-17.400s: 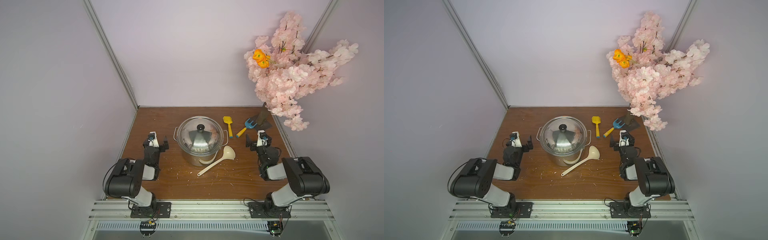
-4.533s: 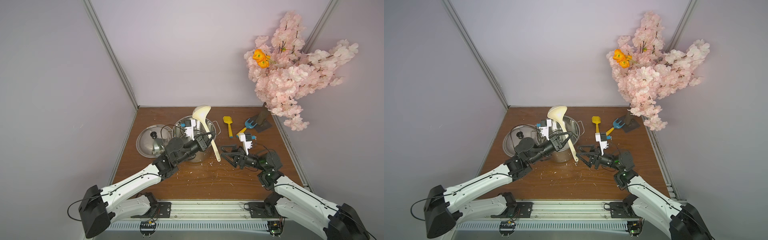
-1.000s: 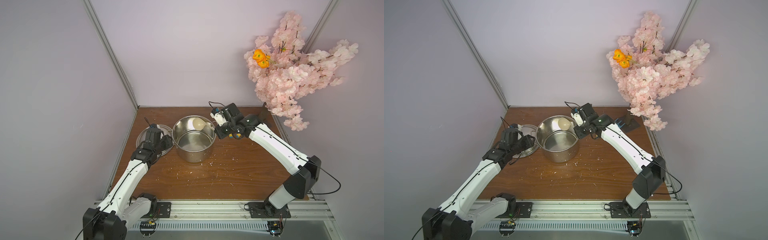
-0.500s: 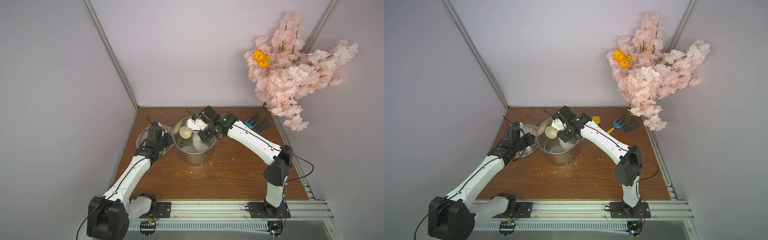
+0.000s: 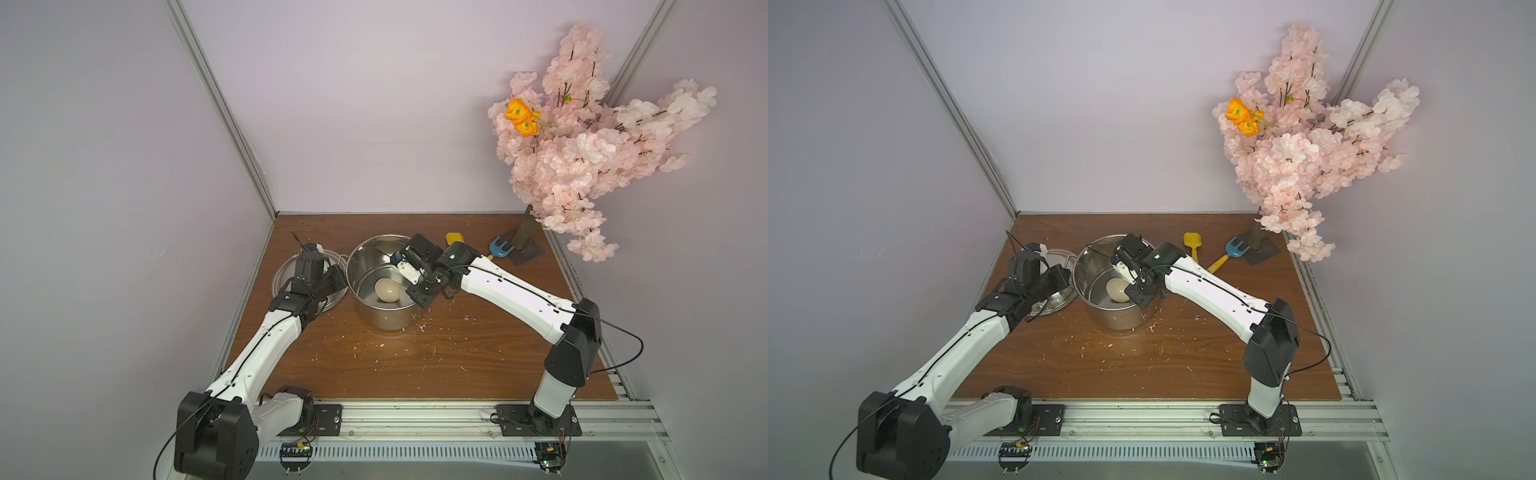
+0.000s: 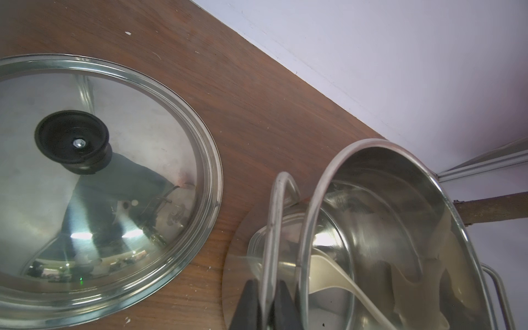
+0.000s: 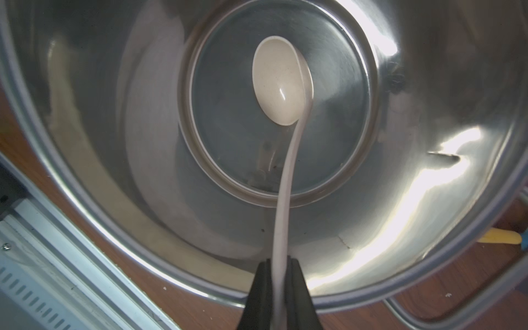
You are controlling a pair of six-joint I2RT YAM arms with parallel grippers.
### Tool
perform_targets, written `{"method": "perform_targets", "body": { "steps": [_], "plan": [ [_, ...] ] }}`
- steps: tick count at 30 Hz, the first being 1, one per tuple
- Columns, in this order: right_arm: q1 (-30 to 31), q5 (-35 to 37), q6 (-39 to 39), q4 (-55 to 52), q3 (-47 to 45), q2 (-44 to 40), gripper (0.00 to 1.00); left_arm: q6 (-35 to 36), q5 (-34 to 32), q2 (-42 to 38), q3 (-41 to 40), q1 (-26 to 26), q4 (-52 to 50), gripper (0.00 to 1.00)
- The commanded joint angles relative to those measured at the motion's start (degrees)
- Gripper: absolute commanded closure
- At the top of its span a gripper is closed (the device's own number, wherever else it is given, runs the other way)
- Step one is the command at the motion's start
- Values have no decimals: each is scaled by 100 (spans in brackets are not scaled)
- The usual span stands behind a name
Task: Stir the soup with a spoon
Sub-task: Stir the soup in the pan with a stick.
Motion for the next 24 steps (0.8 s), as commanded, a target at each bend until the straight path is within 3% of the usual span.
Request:
{"method": "perform_targets", "body": {
  "steps": [1,10,17,24],
  "plan": [
    [-241,375,181,37,-79,-270,100,312,108,74,61,57,-285,89],
    [-324,242,180,51,1013,569,100,361,269,122,68,57,-235,89],
    [189,-295,0,-175,2082,1248,100,385,338,132,46,57,-209,89],
    [504,-269,0,-166,1381,809,100,381,316,150,45,57,-208,89]
  ]
}}
